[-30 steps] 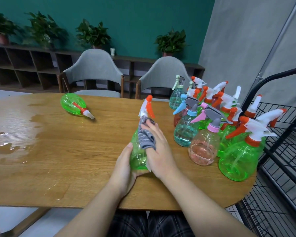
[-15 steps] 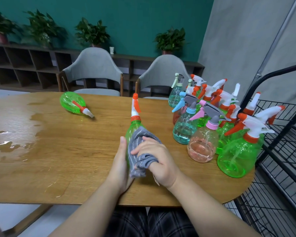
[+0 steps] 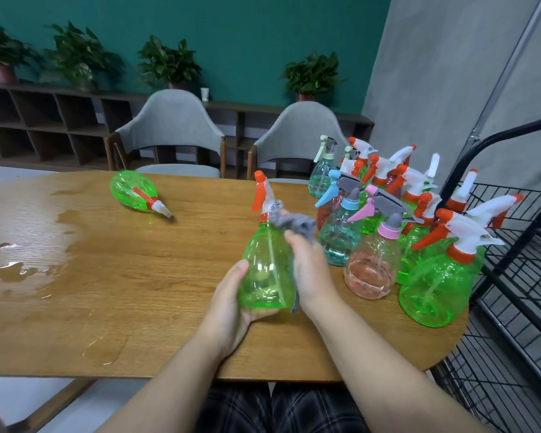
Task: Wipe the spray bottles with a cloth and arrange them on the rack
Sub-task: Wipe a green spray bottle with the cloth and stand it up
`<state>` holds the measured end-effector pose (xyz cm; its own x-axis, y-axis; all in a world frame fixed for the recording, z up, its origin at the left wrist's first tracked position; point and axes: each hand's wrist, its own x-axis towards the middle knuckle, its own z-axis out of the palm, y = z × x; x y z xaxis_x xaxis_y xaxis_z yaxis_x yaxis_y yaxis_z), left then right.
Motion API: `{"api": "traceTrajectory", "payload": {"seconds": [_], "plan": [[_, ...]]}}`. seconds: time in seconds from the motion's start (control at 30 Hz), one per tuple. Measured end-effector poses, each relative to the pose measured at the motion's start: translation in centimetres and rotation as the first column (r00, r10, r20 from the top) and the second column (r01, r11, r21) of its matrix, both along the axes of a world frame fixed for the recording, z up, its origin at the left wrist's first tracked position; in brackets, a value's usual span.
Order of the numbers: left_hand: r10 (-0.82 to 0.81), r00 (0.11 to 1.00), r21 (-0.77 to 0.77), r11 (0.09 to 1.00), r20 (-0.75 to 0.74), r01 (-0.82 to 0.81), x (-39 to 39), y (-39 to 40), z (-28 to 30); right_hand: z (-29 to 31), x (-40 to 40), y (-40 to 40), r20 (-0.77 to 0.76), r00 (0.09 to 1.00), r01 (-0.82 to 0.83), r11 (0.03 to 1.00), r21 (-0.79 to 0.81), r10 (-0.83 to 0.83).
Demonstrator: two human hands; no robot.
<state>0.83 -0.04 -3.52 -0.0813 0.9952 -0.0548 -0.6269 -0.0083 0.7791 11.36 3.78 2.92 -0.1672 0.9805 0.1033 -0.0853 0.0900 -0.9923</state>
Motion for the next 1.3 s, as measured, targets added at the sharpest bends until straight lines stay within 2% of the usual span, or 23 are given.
{"api": "traceTrajectory", "payload": {"seconds": [0.07, 0.3, 0.43, 0.57, 0.67, 0.73, 0.77, 0.83, 0.9, 0.93, 1.0, 1.07, 1.13, 1.2, 1.23, 1.3], "plan": [[0.006, 1.000, 0.005, 1.000, 0.004, -0.006, 0.0, 0.1, -0.1, -0.5, -0.7, -0.4, 0.199, 0.980, -0.055, 0.981, 0.186, 0.017], [0.012, 1.000, -0.043, 0.999, 0.017, -0.011, 0.0, 0.3, -0.1, -2.2, -0.6, -0.9, 0.420, 0.907, -0.175, 0.877, 0.447, -0.033], [-0.005, 0.996, -0.035, 0.999, 0.090, 0.008, -0.1, 0.2, 0.1, -3.5, -0.3, -1.6, 0.384, 0.923, -0.211, 0.807, 0.551, -0.020], [-0.034, 0.999, -0.024, 0.999, 0.028, 0.035, -0.4, 0.1, 0.0, -4.1, 0.3, -1.9, 0.308, 0.951, -0.199, 0.767, 0.609, 0.003], [0.057, 0.998, -0.035, 0.998, -0.012, -0.057, -0.4, 0.3, -0.4, -4.8, 0.7, -2.1, 0.226, 0.974, -0.154, 0.758, 0.634, 0.008], [0.140, 0.990, -0.043, 0.989, -0.013, -0.140, -0.3, 0.5, -0.6, -4.9, 1.1, -2.2, 0.149, 0.986, -0.144, 0.811, 0.567, 0.071], [0.154, 0.988, -0.040, 0.987, 0.000, -0.154, -0.3, 0.6, -0.7, -4.6, 1.3, -2.3, 0.038, 0.992, -0.120, 0.867, 0.484, 0.116], [0.122, 0.991, -0.041, 0.992, 0.051, -0.120, -0.5, 0.7, -0.9, -3.4, 1.7, -2.2, -0.298, 0.953, -0.024, 0.992, 0.122, 0.060], [0.096, 0.994, -0.038, 0.995, 0.053, -0.094, -0.6, 0.6, -0.9, -2.1, 2.0, -1.7, -0.520, 0.839, 0.029, 0.967, -0.255, -0.163], [0.074, 0.997, -0.030, 0.997, 0.031, -0.073, -0.6, 0.5, -0.9, -1.4, 2.3, -1.2, -0.576, 0.775, 0.039, 0.930, -0.367, -0.259], [0.034, 0.999, -0.015, 0.999, -0.004, -0.034, -0.5, 0.4, -0.9, -0.2, 2.7, -0.6, -0.589, 0.745, 0.051, 0.908, -0.416, -0.312], [0.034, 0.999, 0.000, 0.999, -0.024, -0.034, -0.4, 0.3, -0.9, 0.6, 2.3, -0.2, -0.527, 0.818, 0.066, 0.948, -0.313, -0.231], [0.035, 0.997, 0.019, 0.999, -0.063, -0.034, -0.4, 0.4, -0.8, 1.4, 1.3, -0.1, -0.385, 0.917, 0.051, 0.987, -0.155, -0.108], [0.025, 0.996, 0.028, 0.999, -0.083, -0.023, -0.2, 0.4, -0.6, 1.4, 0.3, 0.1, -0.114, 0.993, 0.024, 0.999, -0.035, -0.028], [0.012, 0.996, 0.026, 1.000, -0.083, -0.010, -0.2, 0.4, -0.5, 1.1, -0.1, 0.1, 0.075, 0.997, -0.009, 0.999, 0.047, 0.006], [-0.023, 0.996, 0.019, 1.000, -0.088, 0.025, -0.2, 0.4, -0.4, 0.1, -0.7, 0.2, 0.439, 0.898, -0.142, 0.961, 0.239, 0.023]]}}
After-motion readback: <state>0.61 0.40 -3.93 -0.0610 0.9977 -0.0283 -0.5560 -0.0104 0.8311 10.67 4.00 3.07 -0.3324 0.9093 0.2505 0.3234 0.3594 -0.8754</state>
